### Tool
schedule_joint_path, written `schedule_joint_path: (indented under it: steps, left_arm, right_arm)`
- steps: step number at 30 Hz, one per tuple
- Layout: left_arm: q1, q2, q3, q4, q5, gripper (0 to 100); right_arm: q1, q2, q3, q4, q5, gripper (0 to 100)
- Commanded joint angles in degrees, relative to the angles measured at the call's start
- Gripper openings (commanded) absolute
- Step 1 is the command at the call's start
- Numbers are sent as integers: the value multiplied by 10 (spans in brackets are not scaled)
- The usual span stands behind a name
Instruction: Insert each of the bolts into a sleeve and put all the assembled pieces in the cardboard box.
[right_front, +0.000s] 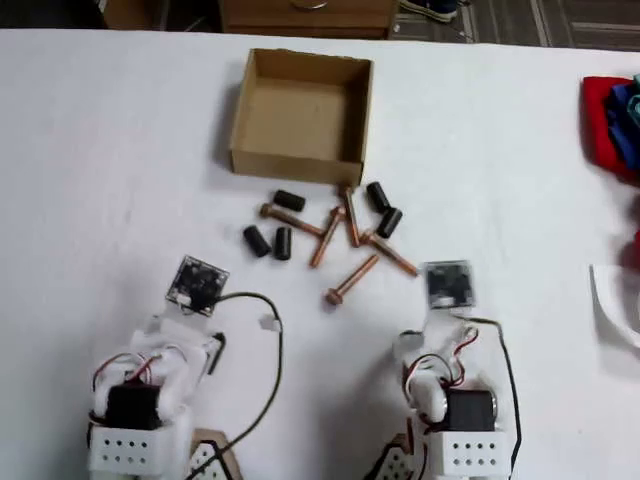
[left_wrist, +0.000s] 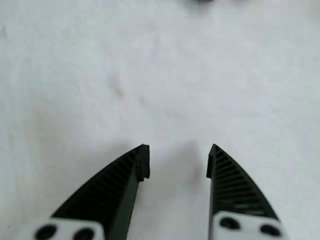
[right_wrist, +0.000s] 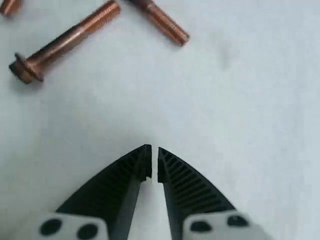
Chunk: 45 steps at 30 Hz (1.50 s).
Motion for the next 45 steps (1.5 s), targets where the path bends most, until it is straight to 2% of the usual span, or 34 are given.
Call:
schedule_joint_path:
  steps: [1, 33, 37, 45]
  left_arm:
    - [9, 1, 12, -4, 5, 207]
    - [9, 1, 12, -4, 5, 207]
    - [9, 1, 12, -4, 5, 207]
    - [9, 1, 12, -4, 5, 207]
  right_arm:
    - [4, -7, 4, -4, 30, 24]
    - [4, -10, 4, -11, 33, 24]
    - [4, -10, 4, -62, 33, 24]
    - [8, -10, 2, -237, 33, 24]
